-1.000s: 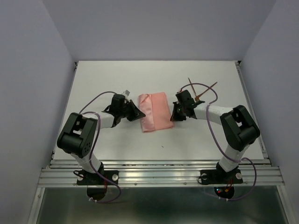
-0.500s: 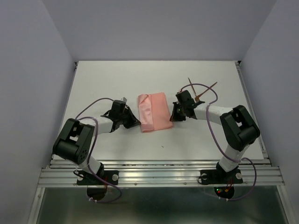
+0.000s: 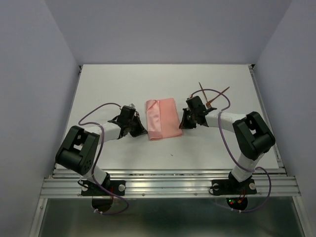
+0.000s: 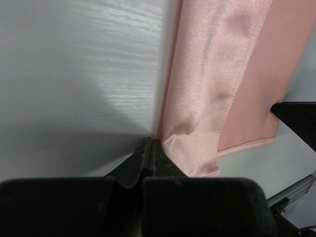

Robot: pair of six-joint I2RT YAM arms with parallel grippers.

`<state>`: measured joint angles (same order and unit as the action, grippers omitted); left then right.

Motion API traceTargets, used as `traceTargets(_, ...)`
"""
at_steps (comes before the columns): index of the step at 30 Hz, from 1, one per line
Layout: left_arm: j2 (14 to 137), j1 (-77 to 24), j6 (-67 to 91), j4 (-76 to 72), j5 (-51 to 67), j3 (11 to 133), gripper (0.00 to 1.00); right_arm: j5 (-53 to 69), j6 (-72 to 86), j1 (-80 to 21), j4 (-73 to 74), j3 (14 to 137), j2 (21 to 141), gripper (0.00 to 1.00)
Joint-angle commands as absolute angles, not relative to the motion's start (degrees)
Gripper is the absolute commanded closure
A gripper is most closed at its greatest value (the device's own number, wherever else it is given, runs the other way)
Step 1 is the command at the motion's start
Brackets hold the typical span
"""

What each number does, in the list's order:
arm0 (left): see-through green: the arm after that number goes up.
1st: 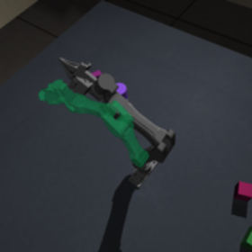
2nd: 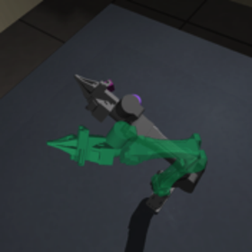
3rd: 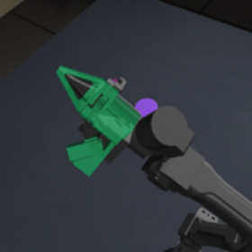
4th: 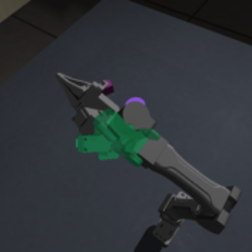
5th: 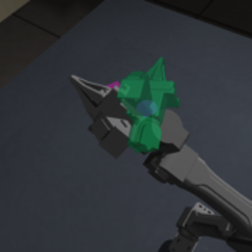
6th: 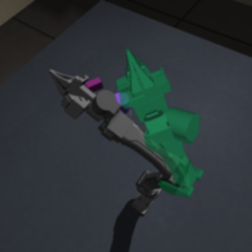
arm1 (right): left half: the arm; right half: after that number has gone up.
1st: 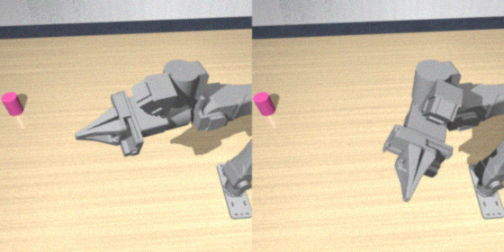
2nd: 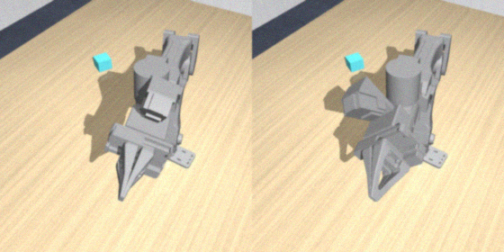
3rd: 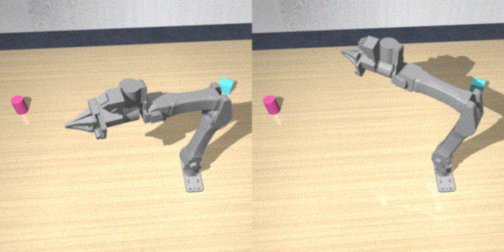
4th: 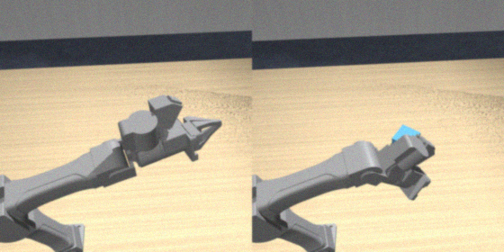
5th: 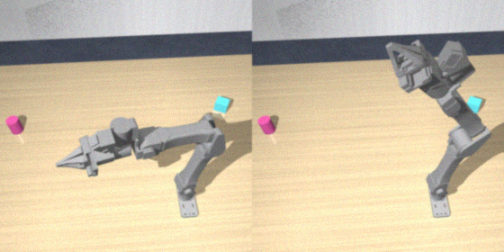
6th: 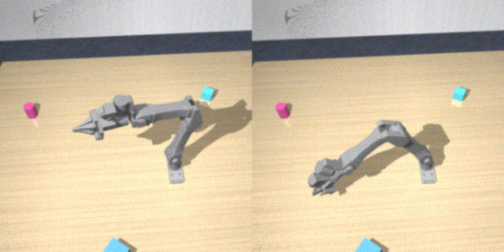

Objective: Fold the napkin into a case and place the utensils inside
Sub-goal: Smooth out the 2/3-rectangle-folded napkin at the center of the board.

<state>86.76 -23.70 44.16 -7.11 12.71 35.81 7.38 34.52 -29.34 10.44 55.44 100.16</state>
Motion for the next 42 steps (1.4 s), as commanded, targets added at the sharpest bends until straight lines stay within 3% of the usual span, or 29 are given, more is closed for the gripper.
traceTargets(1,90.3,-26.2,41.9,-2.8,12.0,39.3,1.00,7.4,34.4,-29.6,10.6,54.9,99.3,0.99)
traceTargets(13,90.9,-31.2,40.2,3.4,7.2,45.7,1.00,7.3,34.5,-29.6,10.9,55.5,99.8,0.99)
traceTargets(22,86.8,-30.5,37.8,12.8,-8.3,51.5,1.00,7.2,34.5,-29.6,11.3,55.7,99.8,0.99)
traceTargets(27,85.2,-25.8,38.0,5.4,-1.3,50.4,1.00,7.3,34.4,-29.6,11.3,55.8,99.7,0.99)
traceTargets(33,87.7,-18.9,43.8,-15.5,13.2,43.3,1.00,7.5,34.4,-29.6,11.2,55.8,99.6,0.99)
traceTargets(42,91.1,-20.4,45.5,-3.5,9.2,45.5,1.00,7.7,34.3,-29.6,11.0,56.1,99.8,0.99)
